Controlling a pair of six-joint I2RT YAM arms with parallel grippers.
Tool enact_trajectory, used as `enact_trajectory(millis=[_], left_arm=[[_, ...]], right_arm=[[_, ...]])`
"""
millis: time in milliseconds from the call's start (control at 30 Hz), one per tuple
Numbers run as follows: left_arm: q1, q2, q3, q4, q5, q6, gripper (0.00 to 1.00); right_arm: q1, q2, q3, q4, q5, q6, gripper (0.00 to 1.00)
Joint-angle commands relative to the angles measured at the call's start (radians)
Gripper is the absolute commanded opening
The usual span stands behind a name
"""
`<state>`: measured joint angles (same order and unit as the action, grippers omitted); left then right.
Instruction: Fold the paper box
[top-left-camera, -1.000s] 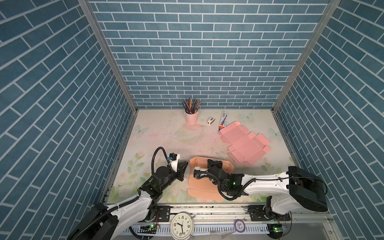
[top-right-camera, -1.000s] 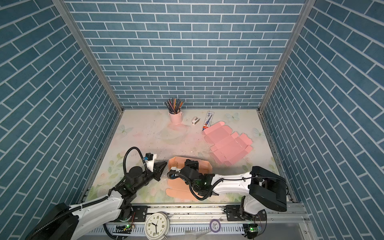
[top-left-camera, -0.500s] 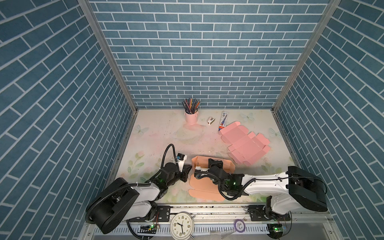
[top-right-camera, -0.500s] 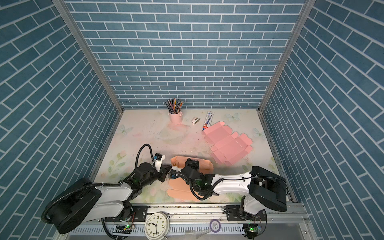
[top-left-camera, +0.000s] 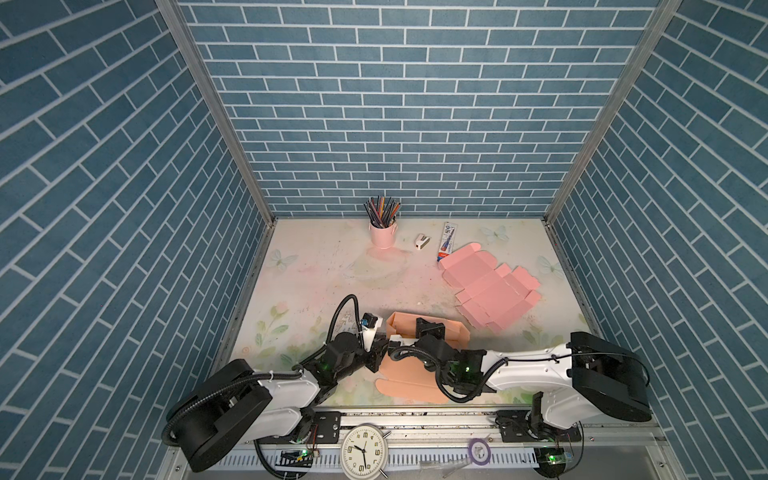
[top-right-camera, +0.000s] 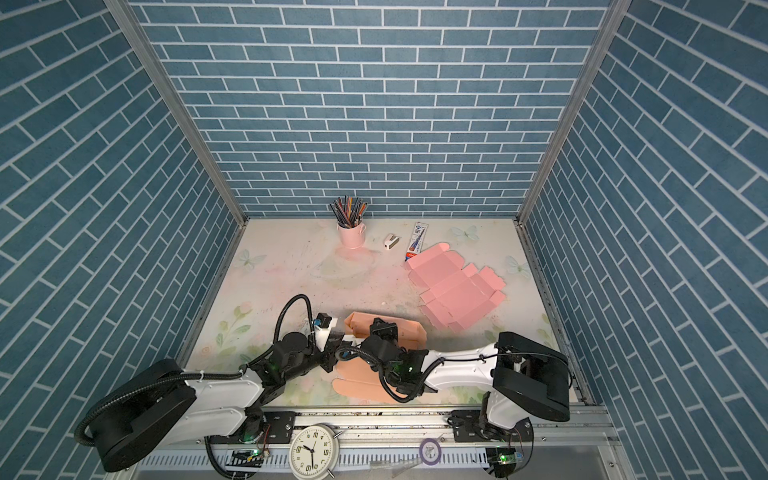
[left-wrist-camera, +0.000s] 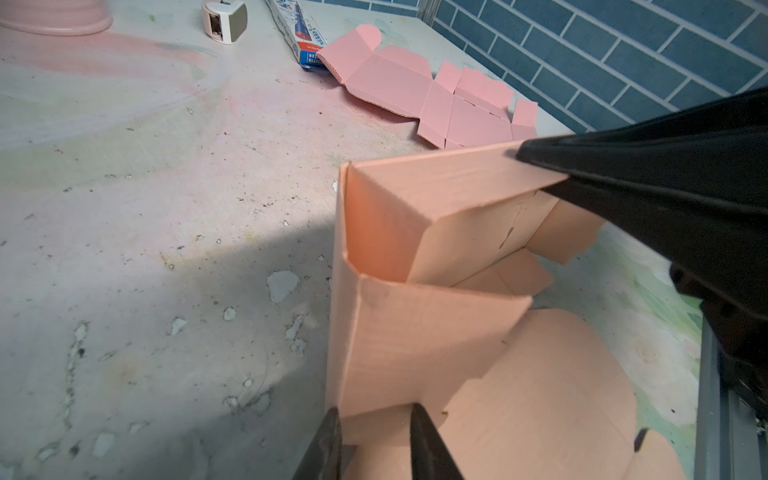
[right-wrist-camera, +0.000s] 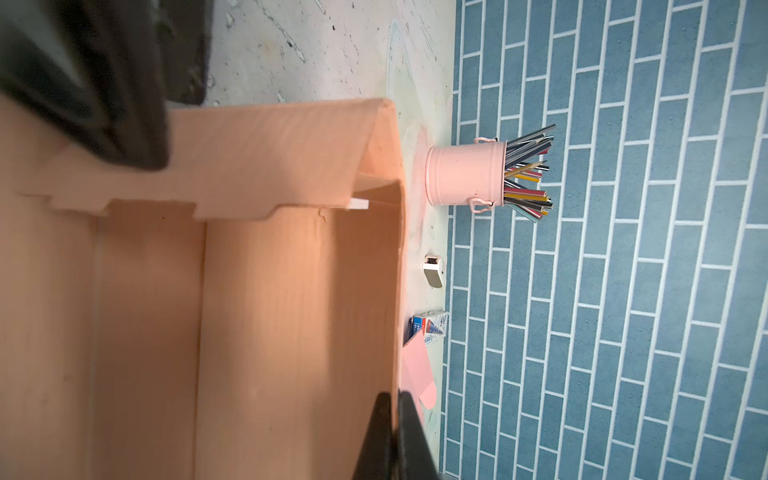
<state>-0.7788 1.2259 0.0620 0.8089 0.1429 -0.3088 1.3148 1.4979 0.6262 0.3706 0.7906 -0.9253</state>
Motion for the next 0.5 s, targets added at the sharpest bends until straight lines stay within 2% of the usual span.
enact_trajectory(millis=[0,267,467], left_arm=[[-0.01,0.017,0.004,0.026,-0.053,0.014,0.32],[-0.011,-0.008,0.007,0.027,-0.094,0.027,0.35],[-0.003,-0.106,-0.035,0.014,-0.076,0.014,0.38]], right_arm=[[0.019,0.012,-0.016,-0.013,-0.011,-0.035,0.0],[0.037,0.001,-0.027,-0.013,0.0,-0.037,0.0],[0.031,-0.009,-0.036,0.0,0.011,-0.047,0.0]])
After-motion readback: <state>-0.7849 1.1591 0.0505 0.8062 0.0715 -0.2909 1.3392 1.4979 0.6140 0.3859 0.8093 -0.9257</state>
